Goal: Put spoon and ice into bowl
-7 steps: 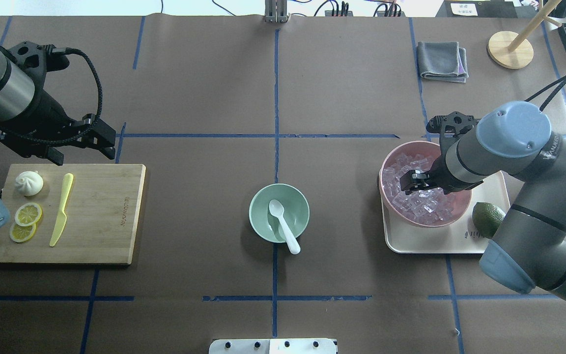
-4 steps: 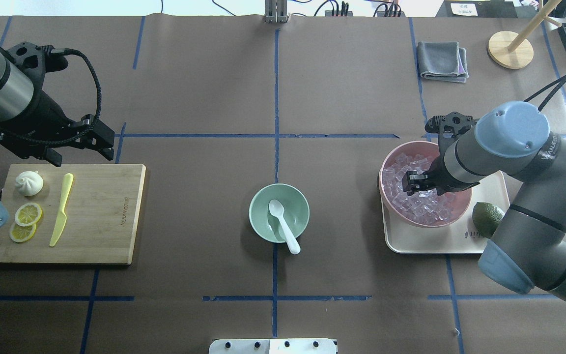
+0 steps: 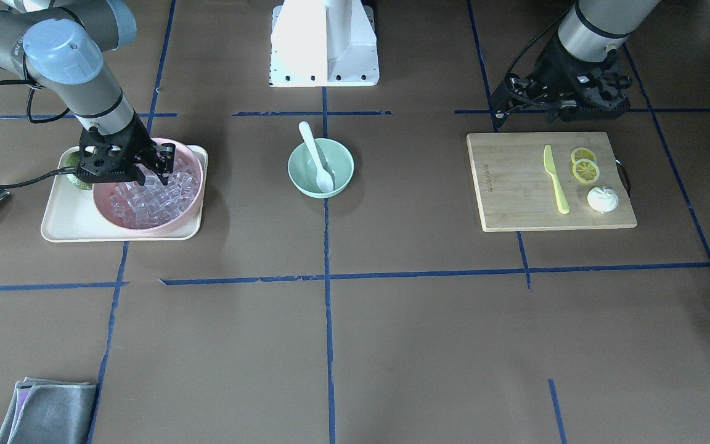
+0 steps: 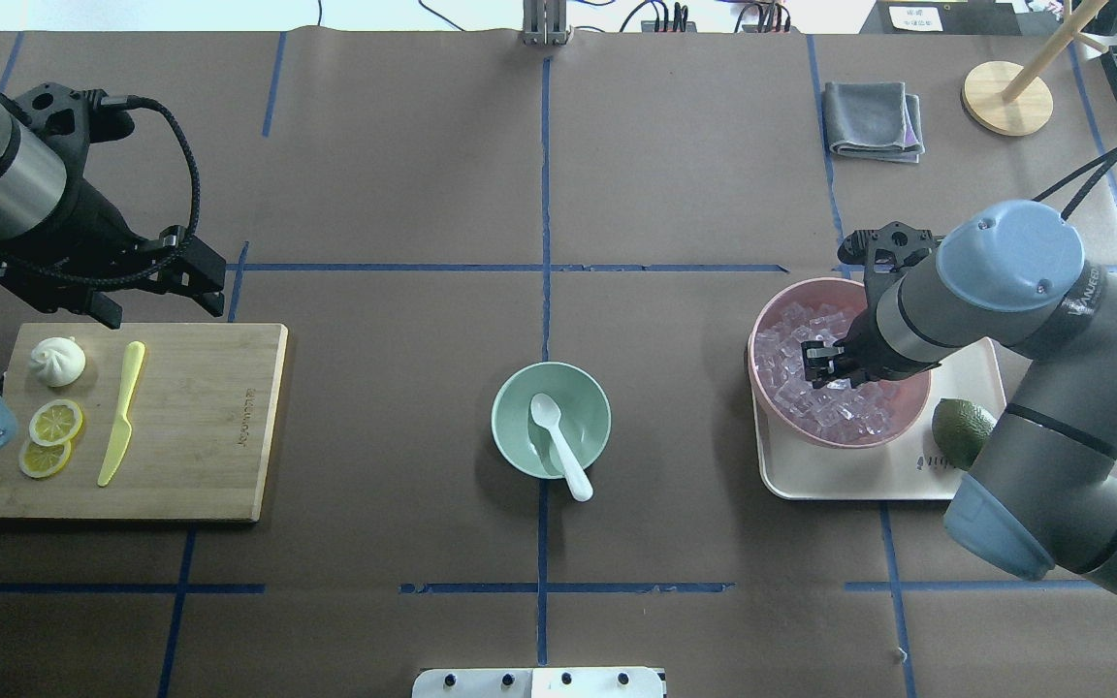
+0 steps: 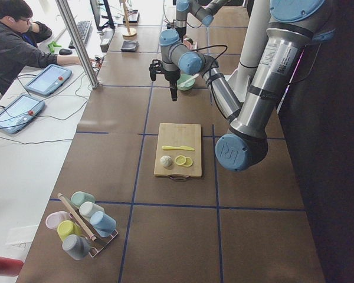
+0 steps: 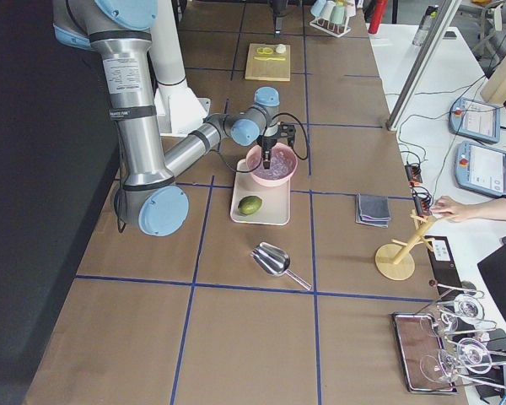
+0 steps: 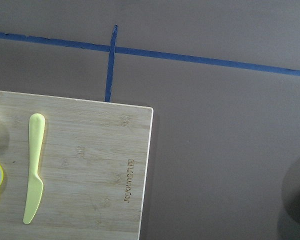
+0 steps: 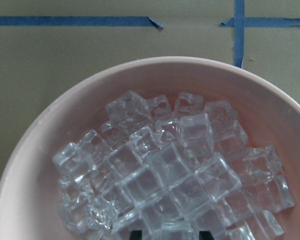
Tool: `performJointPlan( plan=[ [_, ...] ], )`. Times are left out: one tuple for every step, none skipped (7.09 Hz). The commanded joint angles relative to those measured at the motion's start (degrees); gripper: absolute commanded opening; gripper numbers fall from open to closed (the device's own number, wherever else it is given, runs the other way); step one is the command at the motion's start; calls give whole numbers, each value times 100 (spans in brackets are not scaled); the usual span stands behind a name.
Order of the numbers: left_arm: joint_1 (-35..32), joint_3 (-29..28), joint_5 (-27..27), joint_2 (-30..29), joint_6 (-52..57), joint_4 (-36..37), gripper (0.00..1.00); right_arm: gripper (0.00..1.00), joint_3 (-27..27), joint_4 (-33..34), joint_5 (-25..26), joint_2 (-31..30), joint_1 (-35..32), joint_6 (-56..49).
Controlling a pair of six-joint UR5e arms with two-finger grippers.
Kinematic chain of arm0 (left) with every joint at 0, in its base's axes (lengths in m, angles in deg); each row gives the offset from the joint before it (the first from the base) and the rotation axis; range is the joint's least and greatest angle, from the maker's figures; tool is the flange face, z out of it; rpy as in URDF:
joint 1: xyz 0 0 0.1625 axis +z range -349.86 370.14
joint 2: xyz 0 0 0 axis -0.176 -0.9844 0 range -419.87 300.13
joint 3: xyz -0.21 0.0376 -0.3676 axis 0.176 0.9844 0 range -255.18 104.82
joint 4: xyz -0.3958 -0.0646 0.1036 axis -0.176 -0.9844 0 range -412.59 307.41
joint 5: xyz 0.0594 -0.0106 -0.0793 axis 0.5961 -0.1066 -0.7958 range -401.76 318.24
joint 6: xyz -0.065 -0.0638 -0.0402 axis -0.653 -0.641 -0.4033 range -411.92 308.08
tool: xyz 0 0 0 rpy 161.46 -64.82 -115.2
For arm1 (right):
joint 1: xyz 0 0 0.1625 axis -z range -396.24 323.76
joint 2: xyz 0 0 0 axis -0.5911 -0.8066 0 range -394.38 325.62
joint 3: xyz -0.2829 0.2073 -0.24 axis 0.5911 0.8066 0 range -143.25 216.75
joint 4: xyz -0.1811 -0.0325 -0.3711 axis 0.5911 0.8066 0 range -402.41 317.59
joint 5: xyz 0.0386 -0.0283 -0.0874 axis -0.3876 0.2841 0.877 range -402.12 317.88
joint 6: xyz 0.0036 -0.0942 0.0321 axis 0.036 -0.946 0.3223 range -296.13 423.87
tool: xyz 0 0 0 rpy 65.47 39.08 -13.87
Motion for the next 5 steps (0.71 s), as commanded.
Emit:
performJointPlan(
  plan=[
    [9,-9,0,0,-6,3,100,6,-69,0,-29,0,-16,-7],
    [9,-9,0,0,-6,3,100,0,-69,0,-29,8,-16,-7],
    [9,0,0,0,-6,3,100,0,-139,26,-37,9,-77,-16],
    [0,0,0,0,3,3,100,0,-331,87,-37,9,-173,-16],
    [-17,0,0,9,3,3,100,0,-463,183,-177,26,-235,-16]
  ],
)
